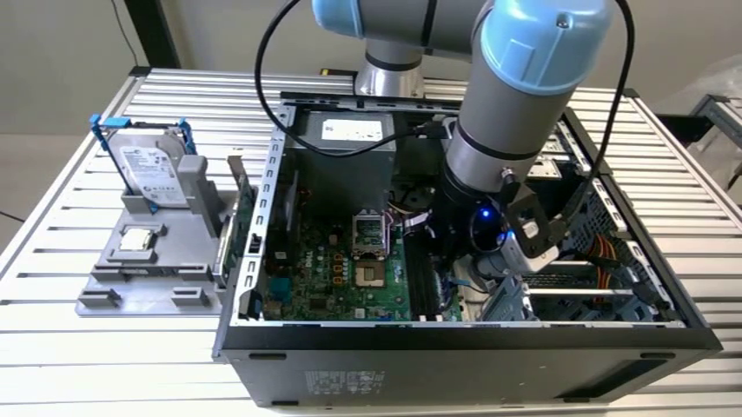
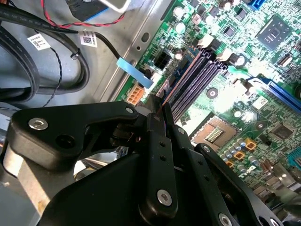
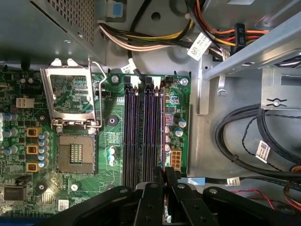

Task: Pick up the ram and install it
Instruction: 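Insert the ram into the slot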

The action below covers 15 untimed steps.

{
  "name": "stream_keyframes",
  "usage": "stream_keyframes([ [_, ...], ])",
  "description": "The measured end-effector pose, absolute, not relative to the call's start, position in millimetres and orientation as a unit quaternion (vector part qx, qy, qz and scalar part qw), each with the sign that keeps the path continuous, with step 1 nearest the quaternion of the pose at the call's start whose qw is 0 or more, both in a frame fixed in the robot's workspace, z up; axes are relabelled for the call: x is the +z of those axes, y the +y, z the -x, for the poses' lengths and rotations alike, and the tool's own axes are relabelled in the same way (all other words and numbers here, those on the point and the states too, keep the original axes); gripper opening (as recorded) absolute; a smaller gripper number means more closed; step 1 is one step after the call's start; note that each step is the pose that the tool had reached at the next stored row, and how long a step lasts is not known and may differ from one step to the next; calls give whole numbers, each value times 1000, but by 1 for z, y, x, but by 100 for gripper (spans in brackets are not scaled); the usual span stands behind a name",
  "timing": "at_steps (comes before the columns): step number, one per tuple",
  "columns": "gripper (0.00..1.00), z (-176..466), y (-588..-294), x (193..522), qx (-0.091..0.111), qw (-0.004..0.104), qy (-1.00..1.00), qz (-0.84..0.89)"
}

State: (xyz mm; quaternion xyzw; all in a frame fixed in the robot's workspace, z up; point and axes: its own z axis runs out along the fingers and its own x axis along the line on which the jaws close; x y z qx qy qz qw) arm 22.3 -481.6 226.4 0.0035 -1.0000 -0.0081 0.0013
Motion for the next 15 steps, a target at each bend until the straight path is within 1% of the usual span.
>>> stream_keyframes([
  [15,0,-19,-482,223,-8,1,-1000,-5],
])
